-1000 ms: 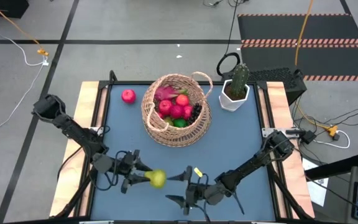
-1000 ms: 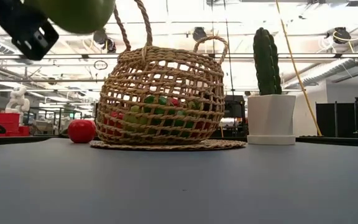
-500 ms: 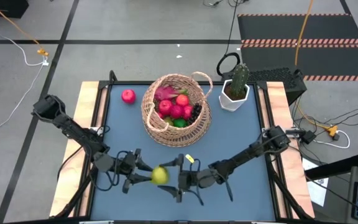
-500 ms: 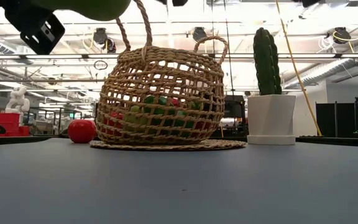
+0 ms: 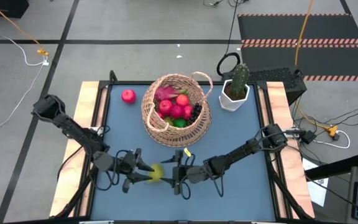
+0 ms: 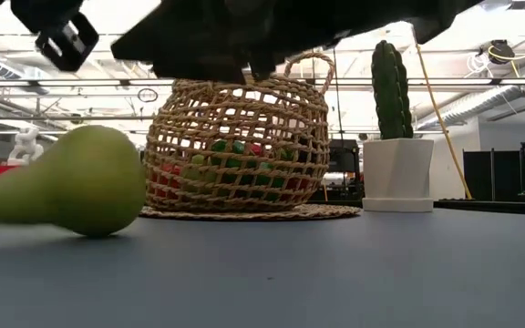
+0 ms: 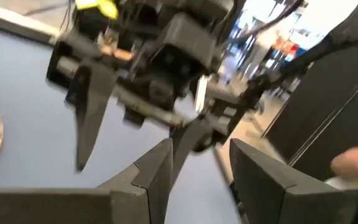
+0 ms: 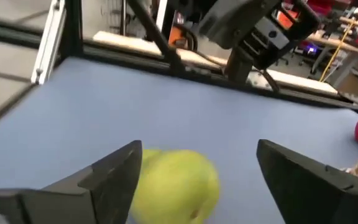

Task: Build produce basket
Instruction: Put the pear into the brown basket

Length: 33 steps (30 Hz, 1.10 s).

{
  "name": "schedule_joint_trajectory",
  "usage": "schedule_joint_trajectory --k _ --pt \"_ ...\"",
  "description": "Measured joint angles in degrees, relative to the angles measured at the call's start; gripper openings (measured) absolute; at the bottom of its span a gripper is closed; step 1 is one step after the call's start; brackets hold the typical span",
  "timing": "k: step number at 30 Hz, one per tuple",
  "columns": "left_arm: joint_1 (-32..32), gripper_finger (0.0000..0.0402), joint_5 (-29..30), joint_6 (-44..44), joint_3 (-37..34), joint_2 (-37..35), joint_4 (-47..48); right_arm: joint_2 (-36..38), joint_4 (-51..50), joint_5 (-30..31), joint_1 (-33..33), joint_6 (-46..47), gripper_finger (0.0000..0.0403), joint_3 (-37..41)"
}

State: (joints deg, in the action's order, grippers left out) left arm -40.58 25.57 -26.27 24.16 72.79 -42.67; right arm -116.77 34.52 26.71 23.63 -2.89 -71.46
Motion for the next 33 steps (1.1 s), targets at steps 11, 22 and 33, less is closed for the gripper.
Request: schedule_joint_trajectory --k 11,22,33 --pt "0.6 0.0159 10.2 -20.5 0.1 -0.2 40.7 -0.1 -0.5 -1.6 -0.4 3.3 0.0335 0.0" --pt "2.7 0.0159 4.6 -23.3 -0.1 -0.1 39.5 -11.3 10.3 -7.3 -2.9 7.9 0.0354 0.0" --pt "-2.2 0.0159 1.8 -16.8 -0.3 -3.8 27.8 -13.2 13.2 -7.7 -2.2 3.3 0.0354 0.0"
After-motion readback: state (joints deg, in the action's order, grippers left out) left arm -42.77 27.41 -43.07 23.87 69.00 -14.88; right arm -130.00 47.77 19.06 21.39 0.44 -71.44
